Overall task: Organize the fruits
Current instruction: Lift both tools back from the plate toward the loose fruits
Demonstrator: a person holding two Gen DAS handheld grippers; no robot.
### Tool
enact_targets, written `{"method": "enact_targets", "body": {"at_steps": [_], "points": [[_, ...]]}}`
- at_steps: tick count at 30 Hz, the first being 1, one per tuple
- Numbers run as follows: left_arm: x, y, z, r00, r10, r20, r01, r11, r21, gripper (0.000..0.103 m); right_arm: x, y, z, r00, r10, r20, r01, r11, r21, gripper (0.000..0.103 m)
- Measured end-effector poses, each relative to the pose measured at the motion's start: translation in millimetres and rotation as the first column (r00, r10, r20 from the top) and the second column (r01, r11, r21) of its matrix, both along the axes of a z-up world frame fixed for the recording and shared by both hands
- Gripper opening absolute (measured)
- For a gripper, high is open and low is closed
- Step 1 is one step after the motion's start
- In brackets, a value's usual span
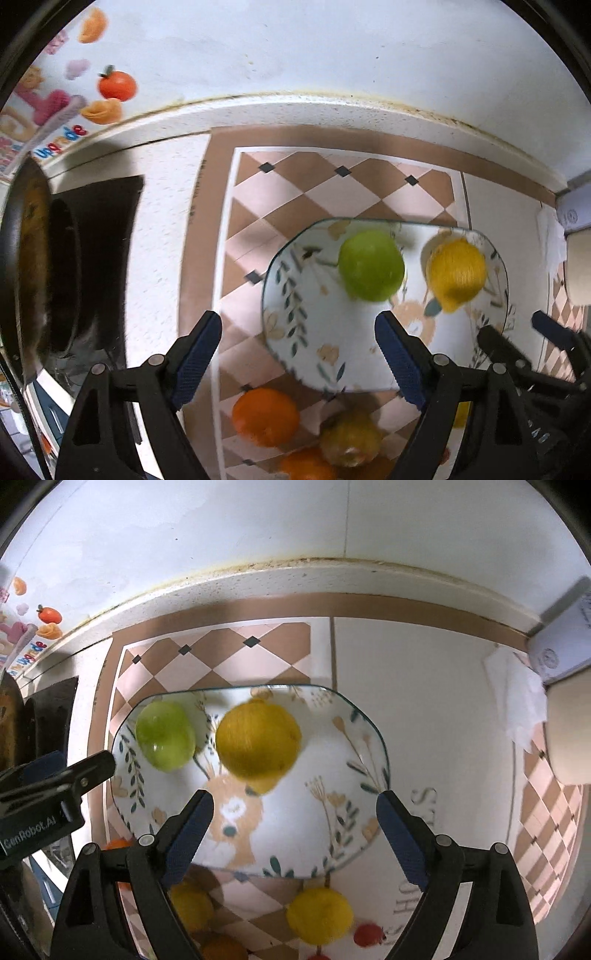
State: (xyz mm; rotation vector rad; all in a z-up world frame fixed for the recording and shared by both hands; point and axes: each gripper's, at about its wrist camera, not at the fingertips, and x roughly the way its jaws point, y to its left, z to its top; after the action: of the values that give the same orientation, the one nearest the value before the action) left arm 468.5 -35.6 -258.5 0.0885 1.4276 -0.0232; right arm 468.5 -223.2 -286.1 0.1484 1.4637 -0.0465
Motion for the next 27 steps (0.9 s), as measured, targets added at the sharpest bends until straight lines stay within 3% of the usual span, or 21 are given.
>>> {"method": "enact_targets", "body": {"at_steps": [10, 27], "points": [[-65, 6, 48, 0.993, -0.019, 0.117, 0.020, 1.000, -0.009, 0.085, -58, 13, 50, 0.996, -0.005, 0.085, 0.007, 1.000, -0.025, 0.092], [-159, 18, 134, 0.952, -0.050, 0.302, 0.066, 0.997, -0.040, 0.085, -162, 27, 157, 0.961, -0.016, 0.276, 0.027, 0.999, -0.037, 0.092]]}}
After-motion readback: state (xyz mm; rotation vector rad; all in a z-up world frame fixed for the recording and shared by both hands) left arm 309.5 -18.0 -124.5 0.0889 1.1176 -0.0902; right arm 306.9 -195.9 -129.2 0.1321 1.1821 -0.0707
